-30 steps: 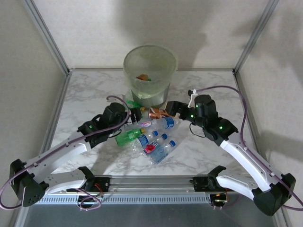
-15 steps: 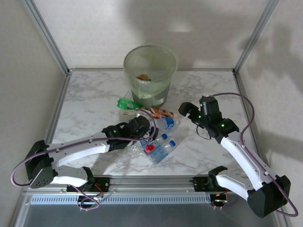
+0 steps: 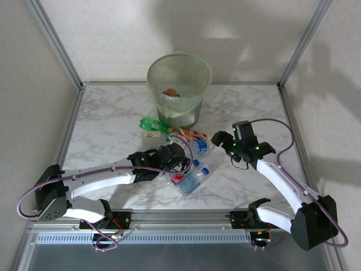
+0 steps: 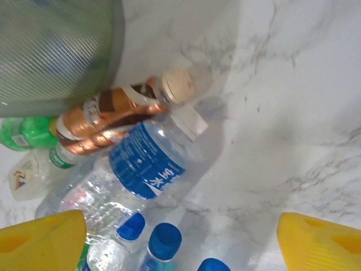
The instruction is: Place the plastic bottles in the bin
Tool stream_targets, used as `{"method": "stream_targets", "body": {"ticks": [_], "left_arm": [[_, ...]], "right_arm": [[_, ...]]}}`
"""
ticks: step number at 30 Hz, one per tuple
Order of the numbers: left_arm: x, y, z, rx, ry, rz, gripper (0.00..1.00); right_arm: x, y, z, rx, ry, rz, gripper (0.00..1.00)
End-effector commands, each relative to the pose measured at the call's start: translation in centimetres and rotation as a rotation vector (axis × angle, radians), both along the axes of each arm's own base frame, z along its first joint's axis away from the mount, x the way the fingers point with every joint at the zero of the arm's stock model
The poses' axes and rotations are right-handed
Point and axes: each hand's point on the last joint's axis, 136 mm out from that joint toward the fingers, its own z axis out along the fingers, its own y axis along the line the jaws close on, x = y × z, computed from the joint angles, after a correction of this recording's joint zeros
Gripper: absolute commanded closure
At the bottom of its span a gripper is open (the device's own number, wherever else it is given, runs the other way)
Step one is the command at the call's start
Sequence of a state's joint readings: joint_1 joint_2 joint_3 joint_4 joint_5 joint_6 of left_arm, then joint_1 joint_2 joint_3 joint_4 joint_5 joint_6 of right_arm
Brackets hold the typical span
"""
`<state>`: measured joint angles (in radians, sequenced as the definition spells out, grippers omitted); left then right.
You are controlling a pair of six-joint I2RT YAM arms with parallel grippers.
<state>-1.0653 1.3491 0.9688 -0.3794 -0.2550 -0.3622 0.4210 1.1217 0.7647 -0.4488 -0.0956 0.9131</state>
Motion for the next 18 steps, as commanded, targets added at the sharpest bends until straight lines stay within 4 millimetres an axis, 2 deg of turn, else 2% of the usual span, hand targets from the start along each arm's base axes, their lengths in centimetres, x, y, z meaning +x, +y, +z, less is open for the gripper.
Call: {"method": "stream_targets", "body": {"ticks": [1, 5, 8, 13, 18], "left_arm": [[0.6, 1.3, 0.5, 0.033, -0.039, 0.041, 0.16], [0.8, 2.0, 1.4, 0.006, -0.069, 0.080, 0.15], [1.2, 3.0, 2.1, -0.017, -0.091, 0.132, 0.14], [2.0, 5.0, 3.2, -0.053, -0.128, 0.218, 0.14], [2.1, 5.9, 3.9, -0.066, -0.157, 0.246, 0.14]], "right_arm": [[0.1, 2.7, -0.4, 0.127, 0.021, 0.024, 0.13], [0.6, 5.2, -0.4, 0.216, 0.037, 0.022, 0.12], [0.7, 6.2, -1.5, 0.284, 0.098, -0.028, 0.11], [1.3, 6.7, -2.6, 0.318, 0.162, -0.108, 0.12], [2.1, 7.4, -3.3, 0.318, 0.216, -0.132, 0.16]]}}
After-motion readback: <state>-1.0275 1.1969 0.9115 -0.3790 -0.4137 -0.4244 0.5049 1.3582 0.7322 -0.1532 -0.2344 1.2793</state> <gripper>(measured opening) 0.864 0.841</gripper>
